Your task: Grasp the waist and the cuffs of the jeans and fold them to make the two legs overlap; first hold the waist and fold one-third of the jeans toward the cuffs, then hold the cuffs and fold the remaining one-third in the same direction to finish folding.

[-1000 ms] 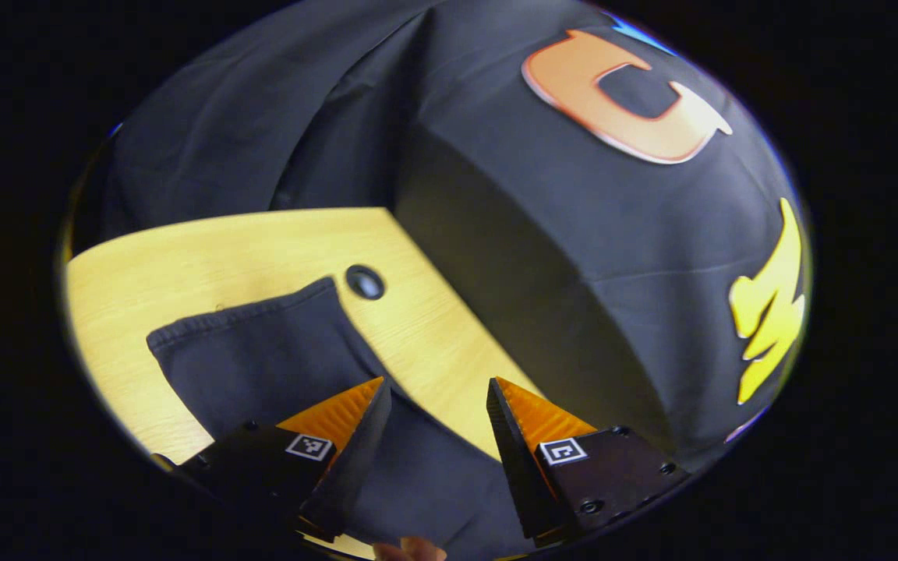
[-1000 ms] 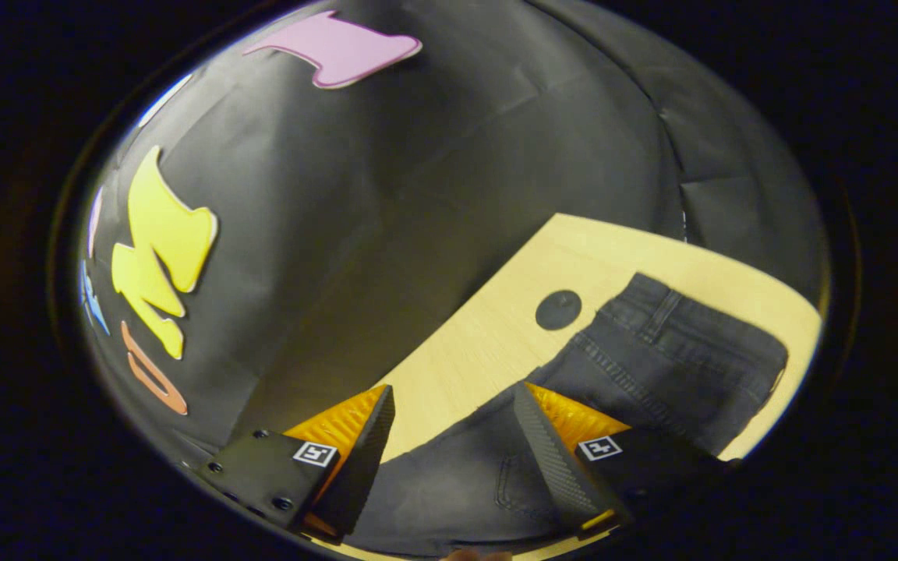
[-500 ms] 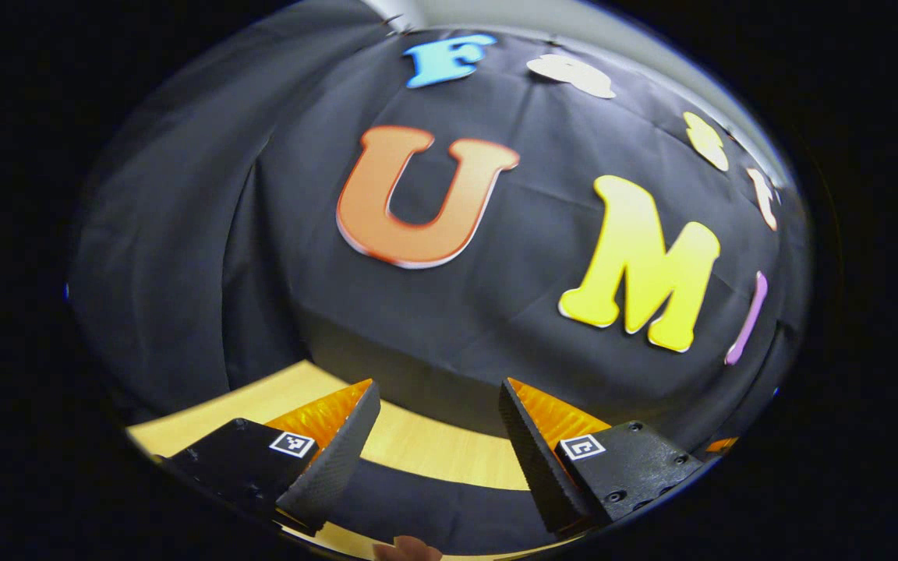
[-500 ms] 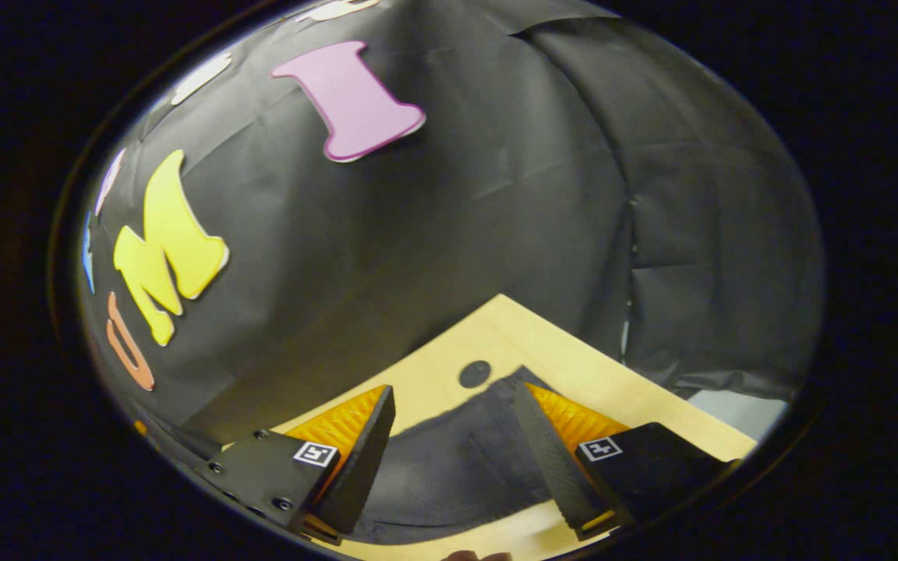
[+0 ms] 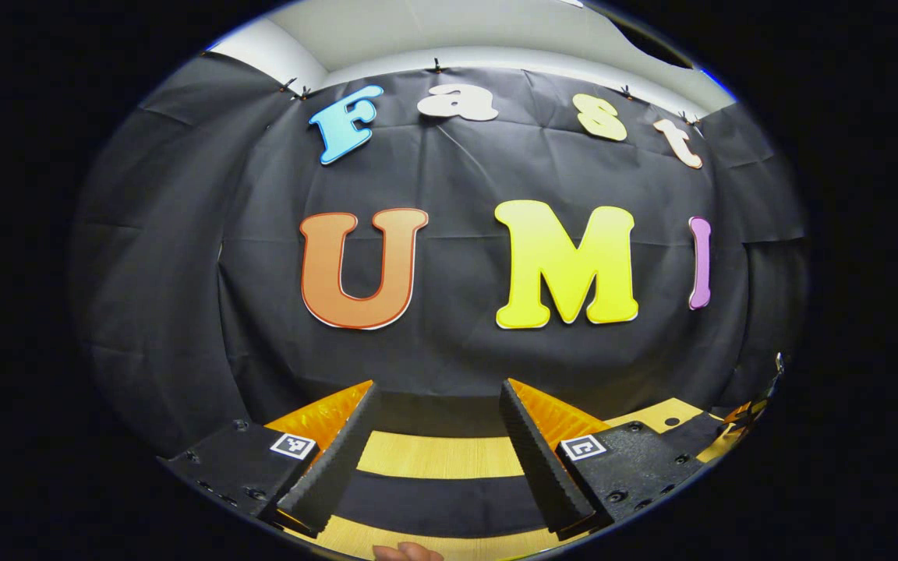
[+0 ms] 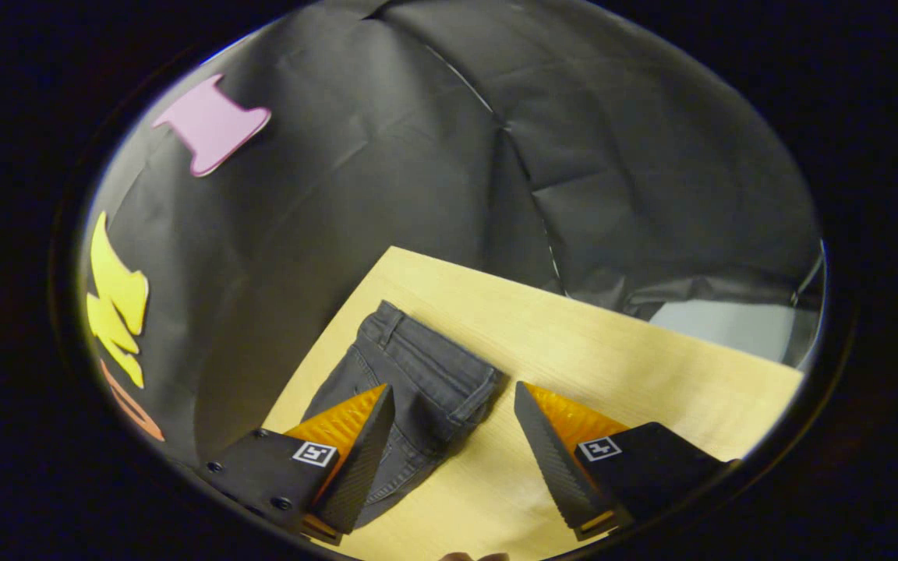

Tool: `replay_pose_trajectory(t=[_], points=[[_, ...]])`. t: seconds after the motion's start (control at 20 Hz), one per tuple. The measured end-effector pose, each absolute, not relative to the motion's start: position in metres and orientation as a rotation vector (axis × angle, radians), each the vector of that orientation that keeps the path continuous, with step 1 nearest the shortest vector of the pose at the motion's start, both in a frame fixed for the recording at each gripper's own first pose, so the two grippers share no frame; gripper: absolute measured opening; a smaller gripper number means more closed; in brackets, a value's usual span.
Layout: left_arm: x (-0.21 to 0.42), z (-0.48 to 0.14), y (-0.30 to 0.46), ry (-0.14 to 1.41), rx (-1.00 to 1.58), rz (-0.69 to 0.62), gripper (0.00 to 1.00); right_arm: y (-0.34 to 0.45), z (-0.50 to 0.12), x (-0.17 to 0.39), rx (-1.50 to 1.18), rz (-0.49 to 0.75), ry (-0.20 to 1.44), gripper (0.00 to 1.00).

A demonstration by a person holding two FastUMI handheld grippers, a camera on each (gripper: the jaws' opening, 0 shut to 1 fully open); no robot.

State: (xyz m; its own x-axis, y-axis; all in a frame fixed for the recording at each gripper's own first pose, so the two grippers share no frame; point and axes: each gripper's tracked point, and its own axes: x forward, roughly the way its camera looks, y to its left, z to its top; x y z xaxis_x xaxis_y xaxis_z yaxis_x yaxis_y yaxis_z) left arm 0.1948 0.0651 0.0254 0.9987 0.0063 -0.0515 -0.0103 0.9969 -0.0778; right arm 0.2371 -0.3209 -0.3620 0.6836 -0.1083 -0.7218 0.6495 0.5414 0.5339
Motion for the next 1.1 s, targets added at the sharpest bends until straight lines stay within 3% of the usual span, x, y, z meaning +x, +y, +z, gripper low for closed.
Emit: replay_pose_trajectory(t=[0.3,0.45,0.65,0.75,0.95,1.1], points=[[0.182,0.042,0.069,0.062,-0.103,0.019,0.98,-0.319,-0.362,0.239,1.048,-0.473,0.632,0.95],[0.178,0.047,0.072,0.069,-0.100,0.032,0.98,-0.327,-0.369,0.237,1.060,-0.502,0.631,0.73],[0.173,0.048,0.071,0.081,-0.092,0.033,0.98,-0.327,-0.382,0.237,1.052,-0.514,0.621,0.24],[0.171,0.047,0.069,0.090,-0.085,0.029,0.98,-0.327,-0.384,0.237,0.982,-0.513,0.629,0.10],[0.166,0.047,0.067,0.096,-0.082,0.022,0.98,-0.329,-0.383,0.236,0.860,-0.514,0.669,0.00],[0.161,0.045,0.072,0.096,-0.089,0.031,0.98,-0.329,-0.373,0.238,0.855,-0.505,0.654,0.02]])
